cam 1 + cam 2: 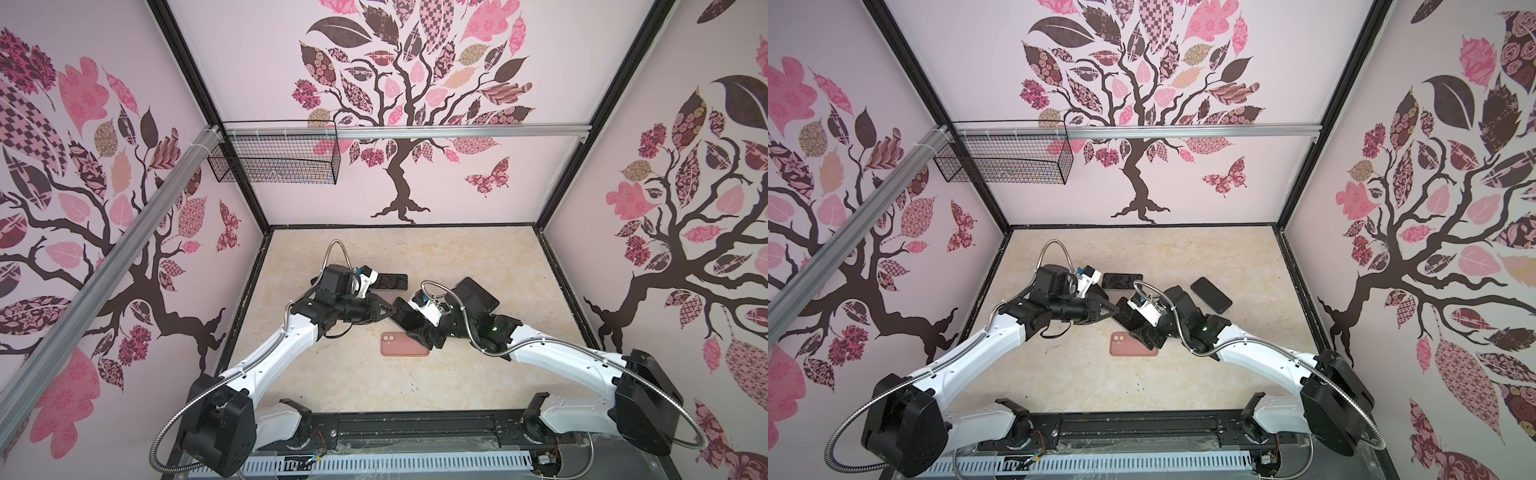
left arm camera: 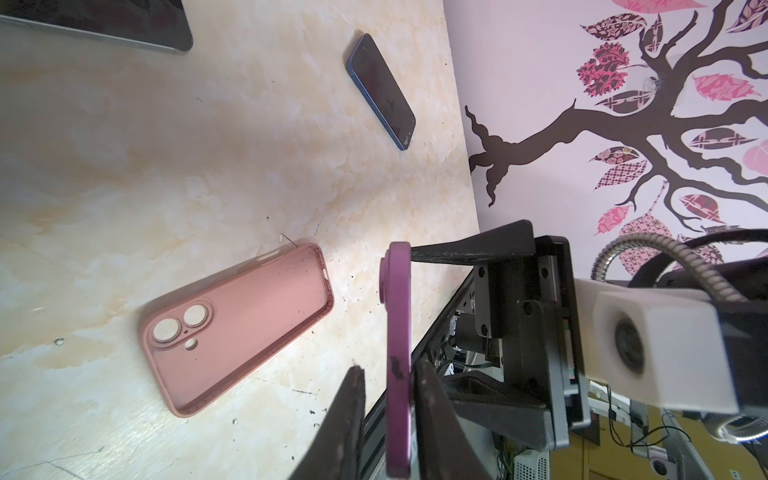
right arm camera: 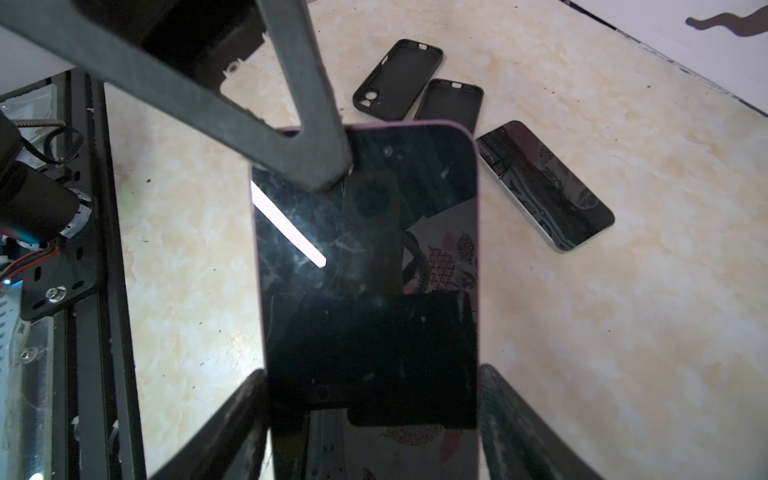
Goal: Put the phone into the phone case
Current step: 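Lift the phone with the right gripper while the left gripper grasps its edge, then hold the phone with the left gripper while the right regrasps its far end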
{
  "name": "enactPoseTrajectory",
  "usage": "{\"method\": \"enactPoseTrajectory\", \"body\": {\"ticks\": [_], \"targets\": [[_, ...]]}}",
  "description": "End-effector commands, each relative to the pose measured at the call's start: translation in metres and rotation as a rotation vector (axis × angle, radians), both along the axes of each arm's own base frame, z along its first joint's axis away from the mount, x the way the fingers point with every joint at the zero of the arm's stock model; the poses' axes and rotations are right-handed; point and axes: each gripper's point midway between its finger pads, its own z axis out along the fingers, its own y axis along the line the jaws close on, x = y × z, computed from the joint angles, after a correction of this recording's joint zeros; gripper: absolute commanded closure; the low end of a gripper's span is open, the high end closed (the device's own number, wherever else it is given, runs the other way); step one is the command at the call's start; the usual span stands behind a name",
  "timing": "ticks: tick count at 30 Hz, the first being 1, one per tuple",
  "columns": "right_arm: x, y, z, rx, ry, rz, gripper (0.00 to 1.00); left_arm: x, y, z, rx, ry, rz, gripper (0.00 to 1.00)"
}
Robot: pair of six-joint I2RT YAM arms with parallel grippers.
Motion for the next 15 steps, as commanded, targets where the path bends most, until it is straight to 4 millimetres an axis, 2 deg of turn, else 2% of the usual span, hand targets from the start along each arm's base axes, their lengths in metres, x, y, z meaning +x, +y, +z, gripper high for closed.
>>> {"method": "enactPoseTrajectory", "body": {"ticks": [1,6,9,13,15], "targets": [[0.008,0.01,0.053,0.101,-0.126,0.008,0.54,-0.005,0.0,-0.007,-0.009,0.003,-0.023,0.83],[0.009,0.01,0.052,0.097,-0.126,0.003,0.53,-0.005,0.0,-0.007,-0.007,0.003,-0.022,0.95],[0.011,0.007,0.052,0.09,-0.13,-0.015,0.44,-0.004,0.0,-0.006,-0.008,-0.001,-0.018,1.0],[0.014,-0.002,0.054,0.08,-0.131,-0.069,0.17,-0.003,-0.001,-0.004,-0.02,-0.01,-0.012,1.0],[0.013,-0.007,0.056,0.076,-0.137,-0.082,0.07,-0.002,-0.001,0.0,-0.031,-0.026,-0.013,1.0]]}}
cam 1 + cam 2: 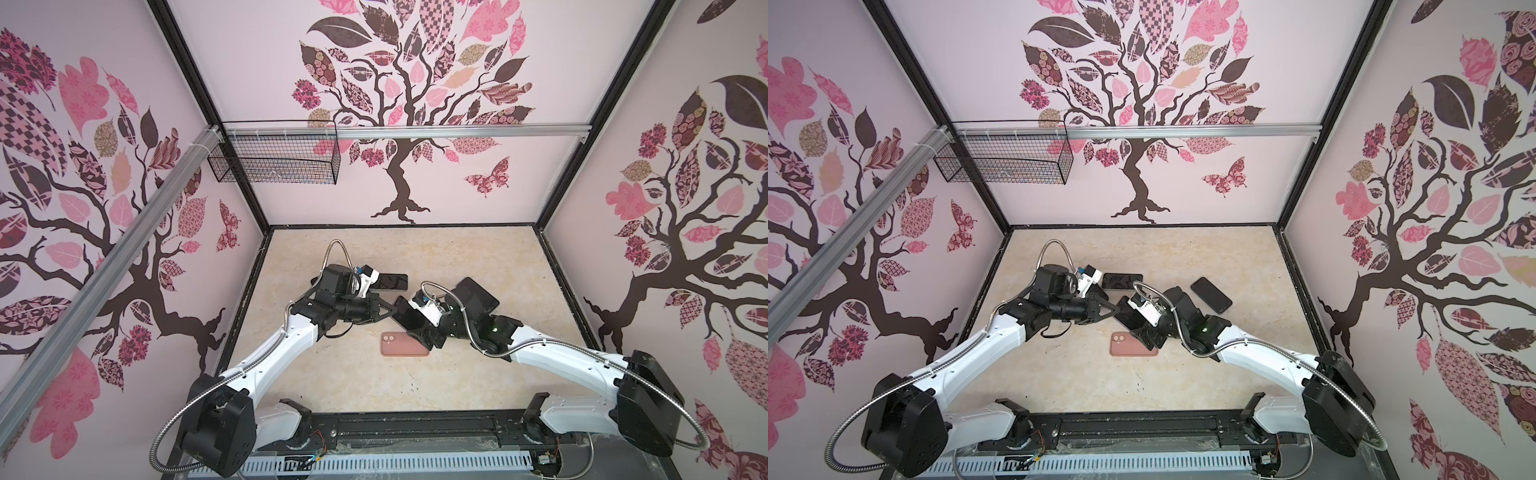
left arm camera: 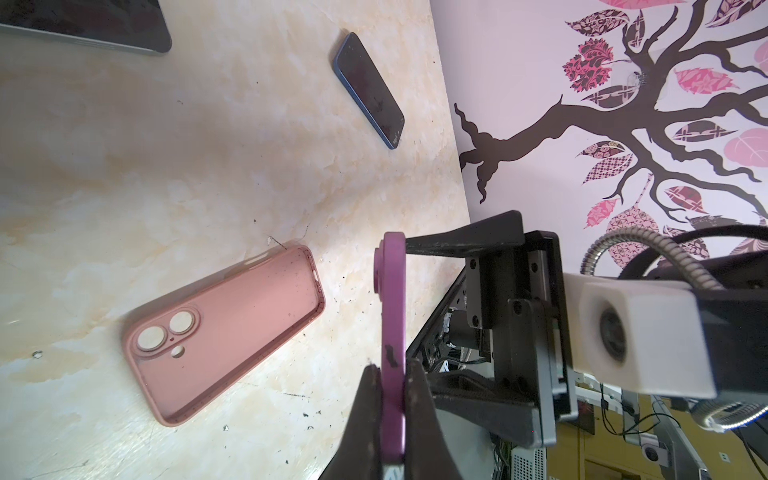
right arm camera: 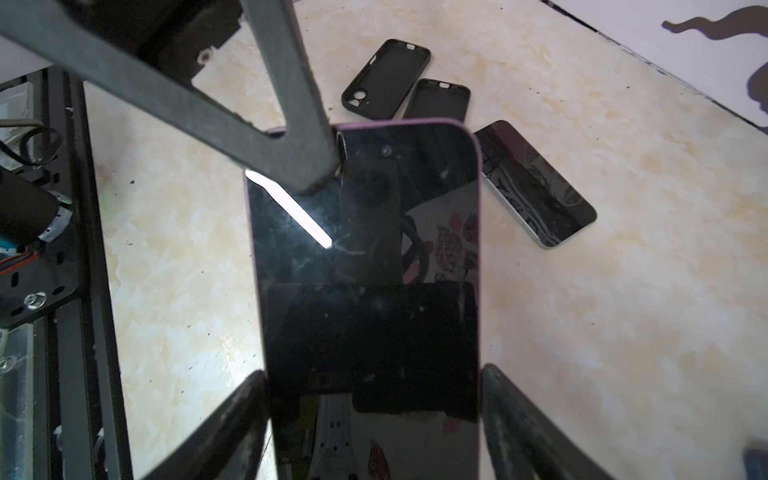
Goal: Put the phone into the phone case
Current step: 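Hold the phone with the left gripper while the right regrasps its far end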
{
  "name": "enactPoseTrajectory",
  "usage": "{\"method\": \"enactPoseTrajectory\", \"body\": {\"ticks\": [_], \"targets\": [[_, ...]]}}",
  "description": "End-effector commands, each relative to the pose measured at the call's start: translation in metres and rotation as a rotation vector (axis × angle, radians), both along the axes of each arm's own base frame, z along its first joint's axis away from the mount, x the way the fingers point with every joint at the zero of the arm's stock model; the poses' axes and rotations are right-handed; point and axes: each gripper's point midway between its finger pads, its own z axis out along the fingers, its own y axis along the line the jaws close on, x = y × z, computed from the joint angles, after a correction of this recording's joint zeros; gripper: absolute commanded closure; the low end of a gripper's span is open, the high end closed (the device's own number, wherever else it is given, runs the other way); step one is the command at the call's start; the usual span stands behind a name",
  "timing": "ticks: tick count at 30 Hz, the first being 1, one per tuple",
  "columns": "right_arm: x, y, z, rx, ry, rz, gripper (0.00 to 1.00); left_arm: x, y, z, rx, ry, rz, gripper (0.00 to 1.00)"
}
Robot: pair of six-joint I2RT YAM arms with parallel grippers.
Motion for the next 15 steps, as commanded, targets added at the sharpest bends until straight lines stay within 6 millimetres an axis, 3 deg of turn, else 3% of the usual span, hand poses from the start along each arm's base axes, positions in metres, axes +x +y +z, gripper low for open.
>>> {"method": "enactPoseTrajectory", "body": {"ticks": [1,9,15], "targets": [[0.006,-0.003,0.052,0.086,-0.115,-0.039,0.02,-0.002,0.001,0.0,-0.019,-0.026,-0.005,1.0],[-0.001,-0.031,0.05,0.127,-0.119,-0.147,0.0,0.007,0.007,0.012,-0.012,-0.099,0.052,1.0],[0.0,-0.054,0.067,0.252,-0.127,-0.284,0.0,0.01,0.007,0.032,-0.071,-0.192,0.074,1.0]]}}
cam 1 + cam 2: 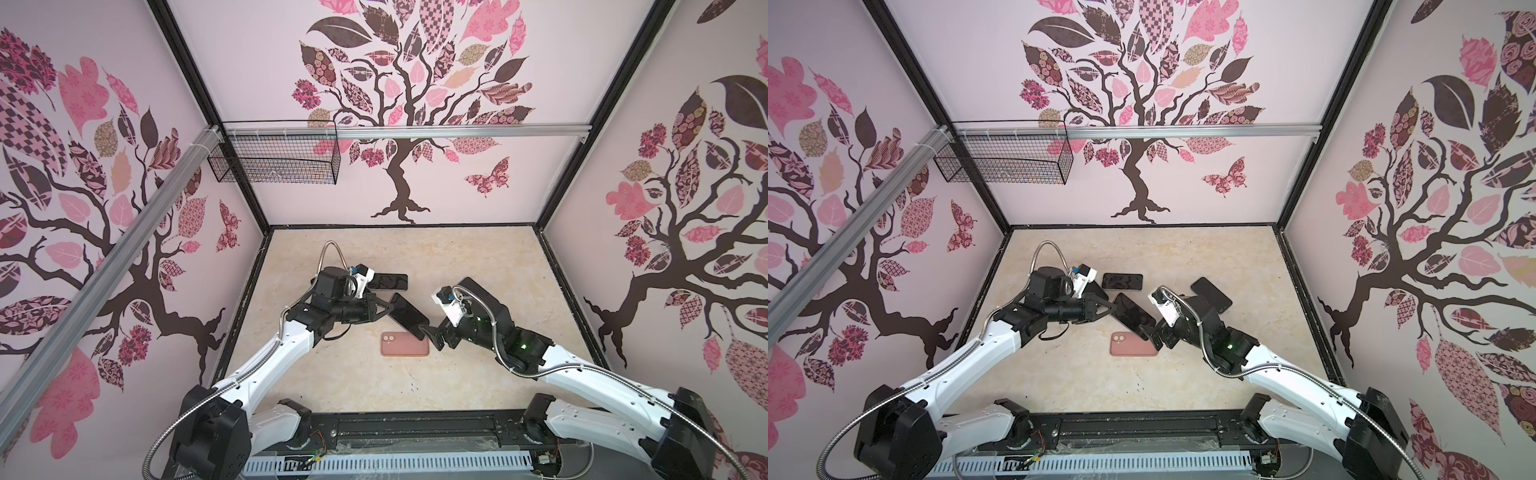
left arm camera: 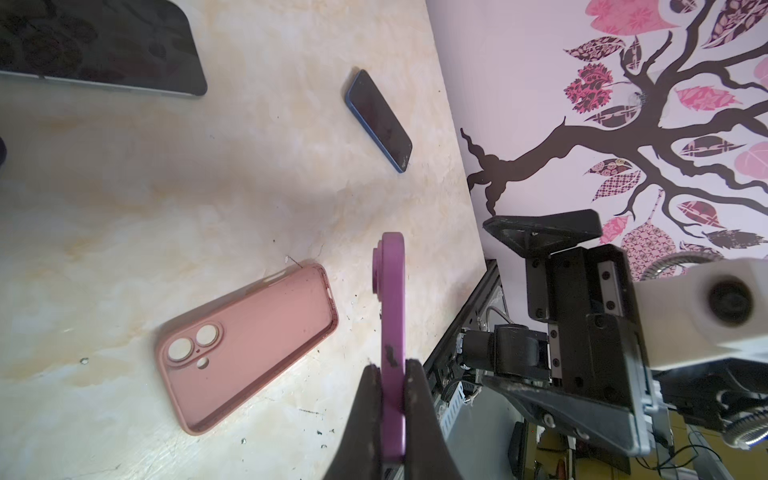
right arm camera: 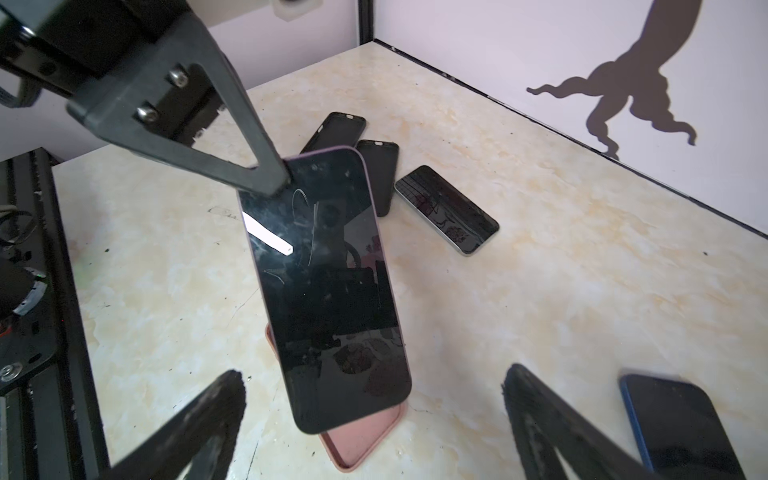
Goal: Put the phone into the phone case
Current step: 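Hold the phone with the left gripper while the right regrasps its far end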
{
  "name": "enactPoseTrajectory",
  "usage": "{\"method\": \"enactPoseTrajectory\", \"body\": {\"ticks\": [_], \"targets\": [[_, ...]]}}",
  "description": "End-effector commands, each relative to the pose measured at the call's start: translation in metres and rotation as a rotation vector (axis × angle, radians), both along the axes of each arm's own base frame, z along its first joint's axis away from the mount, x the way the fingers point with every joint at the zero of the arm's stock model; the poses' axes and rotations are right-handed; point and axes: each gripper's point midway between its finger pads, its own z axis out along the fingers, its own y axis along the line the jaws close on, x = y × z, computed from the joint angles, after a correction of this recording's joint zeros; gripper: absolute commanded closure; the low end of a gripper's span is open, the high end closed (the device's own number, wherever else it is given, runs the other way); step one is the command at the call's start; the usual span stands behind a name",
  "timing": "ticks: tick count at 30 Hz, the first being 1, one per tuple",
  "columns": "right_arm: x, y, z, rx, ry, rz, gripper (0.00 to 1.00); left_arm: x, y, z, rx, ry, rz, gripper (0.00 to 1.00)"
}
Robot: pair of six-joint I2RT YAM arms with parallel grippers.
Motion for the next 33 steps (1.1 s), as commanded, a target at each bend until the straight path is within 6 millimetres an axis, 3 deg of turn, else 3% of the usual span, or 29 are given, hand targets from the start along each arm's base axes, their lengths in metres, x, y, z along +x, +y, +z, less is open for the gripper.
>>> {"method": "enactPoseTrajectory", "body": {"ticks": [1,7,14,19,24,28,31,33], "targets": [[0.005,-0.013,0.029,0.146,-0.029,-0.112,0.0,0.006,0.0,0.023,-0.067,-0.112,0.017,1.0],[0.0,-0.02,0.036,0.263,0.034,-0.157,0.0,0.007,0.005,0.036,-0.121,-0.167,0.057,1.0],[0.002,-0.016,0.028,0.368,0.134,-0.191,0.0,0.0,0.012,0.057,-0.213,-0.269,0.074,1.0],[0.002,-0.017,0.038,0.528,0.19,-0.161,0.01,-0.008,0.017,0.08,-0.337,-0.328,0.053,1.0],[0.006,-0.02,0.039,0.651,0.287,-0.116,0.07,-0.014,0.019,0.09,-0.398,-0.342,0.027,1.0],[-0.007,-0.013,0.053,0.727,0.287,-0.01,0.13,-0.021,0.019,0.1,-0.456,-0.37,0.007,1.0],[-0.01,-0.009,0.059,0.765,0.312,0.022,0.28,-0.027,0.018,0.106,-0.49,-0.38,-0.02,1.0],[-0.011,-0.004,0.061,0.77,0.331,0.045,0.33,-0.031,0.017,0.11,-0.517,-0.385,-0.038,1.0]]}}
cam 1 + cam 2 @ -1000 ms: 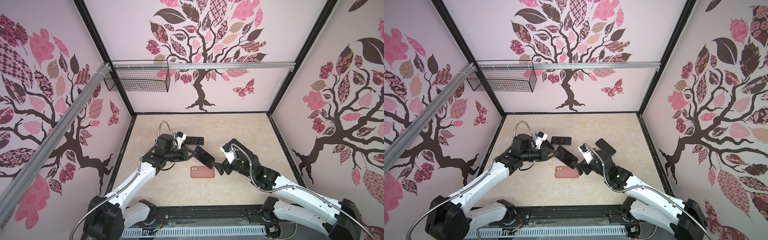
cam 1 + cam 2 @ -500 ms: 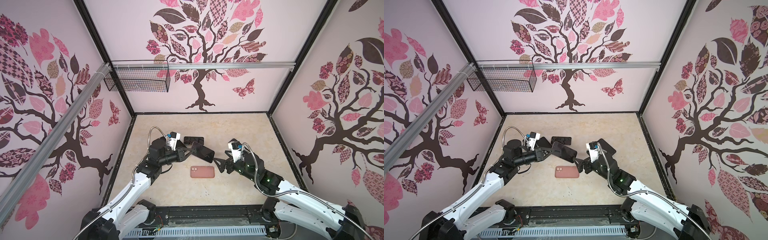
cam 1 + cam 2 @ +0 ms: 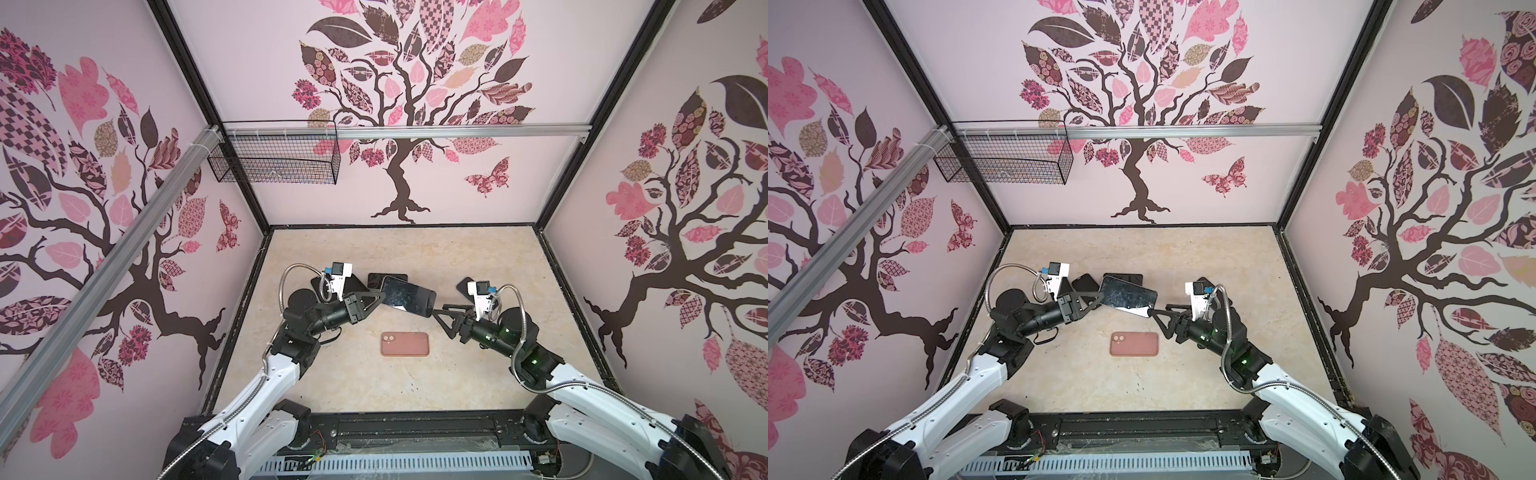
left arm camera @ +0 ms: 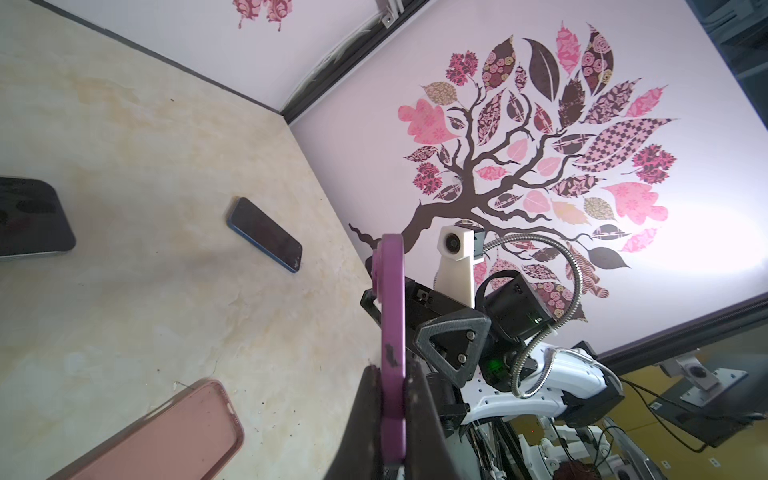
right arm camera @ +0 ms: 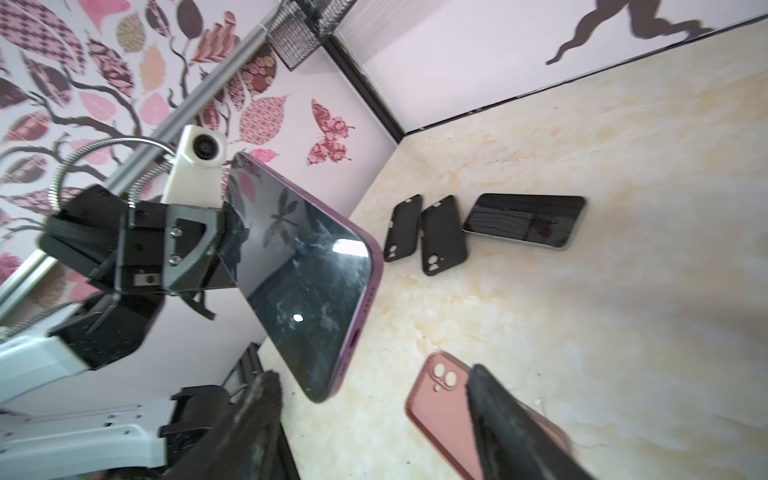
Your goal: Put the phone into the phone case
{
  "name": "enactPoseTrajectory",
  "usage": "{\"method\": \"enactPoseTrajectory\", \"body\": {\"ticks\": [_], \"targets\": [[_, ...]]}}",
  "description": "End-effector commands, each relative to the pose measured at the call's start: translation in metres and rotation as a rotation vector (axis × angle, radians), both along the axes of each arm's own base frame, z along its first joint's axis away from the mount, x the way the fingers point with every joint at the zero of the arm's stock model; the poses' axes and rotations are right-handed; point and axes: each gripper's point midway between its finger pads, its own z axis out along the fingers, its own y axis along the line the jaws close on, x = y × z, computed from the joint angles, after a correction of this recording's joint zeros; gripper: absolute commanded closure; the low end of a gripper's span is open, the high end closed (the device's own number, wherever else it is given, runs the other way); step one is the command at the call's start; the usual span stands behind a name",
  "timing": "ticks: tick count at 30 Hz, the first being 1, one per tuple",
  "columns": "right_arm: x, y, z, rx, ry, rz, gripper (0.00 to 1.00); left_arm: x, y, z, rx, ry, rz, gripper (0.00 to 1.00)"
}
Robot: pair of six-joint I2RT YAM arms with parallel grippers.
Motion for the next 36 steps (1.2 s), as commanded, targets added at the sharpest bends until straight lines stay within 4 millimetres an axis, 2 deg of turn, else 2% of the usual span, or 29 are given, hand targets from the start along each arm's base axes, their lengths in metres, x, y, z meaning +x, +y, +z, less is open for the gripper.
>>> {"method": "enactPoseTrajectory", "body": {"ticks": [1,13,17,31,36], "targets": [[-0.007,0.012,0.032,0.107,-0.037,0.087,0.34,-0.016,0.0,0.032,-0.096,-0.115,-0.058,1.0],[-0.025,0.019,0.065,0.283,-0.091,0.209,0.56,-0.023,0.0,0.041,-0.162,-0.128,-0.098,1.0],[-0.026,0.018,0.073,0.309,-0.099,0.215,0.68,-0.024,0.001,0.043,-0.175,-0.135,-0.094,1.0],[-0.035,0.019,0.089,0.401,-0.126,0.28,0.76,-0.018,0.002,0.05,-0.27,-0.131,-0.109,1.0],[-0.036,0.017,0.092,0.409,-0.135,0.277,0.87,-0.02,0.002,0.052,-0.271,-0.138,-0.109,1.0]]}}
